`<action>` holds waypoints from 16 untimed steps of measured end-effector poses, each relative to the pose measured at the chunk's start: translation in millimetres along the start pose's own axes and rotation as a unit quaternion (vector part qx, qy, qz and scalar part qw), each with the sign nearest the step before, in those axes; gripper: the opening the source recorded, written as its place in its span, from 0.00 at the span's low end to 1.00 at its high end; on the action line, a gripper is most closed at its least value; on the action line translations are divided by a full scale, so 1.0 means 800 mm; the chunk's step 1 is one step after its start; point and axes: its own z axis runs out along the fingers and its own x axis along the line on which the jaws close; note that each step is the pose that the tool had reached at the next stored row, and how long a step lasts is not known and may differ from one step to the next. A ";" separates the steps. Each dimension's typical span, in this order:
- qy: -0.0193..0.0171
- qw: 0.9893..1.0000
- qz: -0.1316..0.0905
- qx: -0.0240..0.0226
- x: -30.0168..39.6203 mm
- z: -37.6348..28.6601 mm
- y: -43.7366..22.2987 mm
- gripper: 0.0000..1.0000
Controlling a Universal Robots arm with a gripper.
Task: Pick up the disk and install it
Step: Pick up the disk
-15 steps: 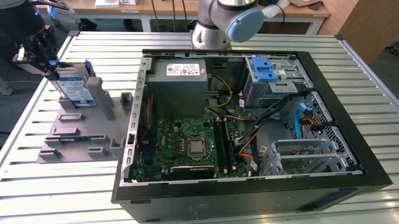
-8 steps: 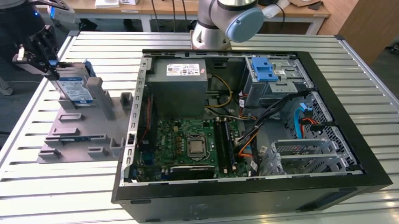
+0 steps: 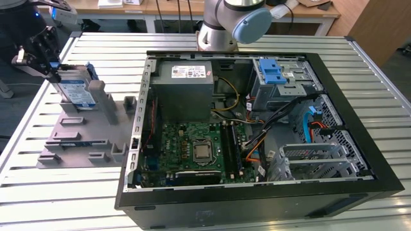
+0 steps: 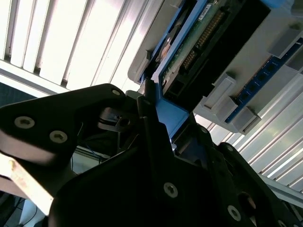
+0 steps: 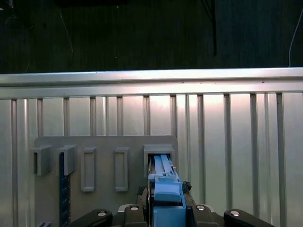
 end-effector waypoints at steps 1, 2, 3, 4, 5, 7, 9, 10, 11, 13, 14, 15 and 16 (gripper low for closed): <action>0.000 1.000 0.000 0.000 0.0000 0.0000 0.0000 0.36; 0.000 1.000 0.000 0.000 0.0000 0.0000 0.0000 0.36; 0.000 1.000 0.000 0.000 -0.0001 0.0000 0.0000 0.36; 0.000 1.000 0.000 0.000 0.0000 0.0000 0.0000 0.36; 0.000 1.000 0.000 0.000 0.0000 0.0000 0.0000 0.36; 0.000 1.000 0.000 0.000 0.0000 0.0000 0.0000 0.36; 0.000 1.000 0.000 0.000 -0.0001 0.0001 0.0000 0.38; 0.000 1.000 0.000 0.000 0.0000 0.0001 0.0000 0.38; 0.000 1.000 0.000 0.000 0.0000 0.0000 0.0000 0.44; 0.000 1.000 0.000 0.000 -0.0001 0.0000 0.0000 0.44; 0.000 1.000 0.000 0.000 -0.0001 0.0001 -0.0001 0.44; 0.000 1.000 0.000 0.000 -0.0001 0.0001 -0.0003 0.44; 0.000 1.000 0.000 0.000 -0.0002 0.0002 -0.0006 0.44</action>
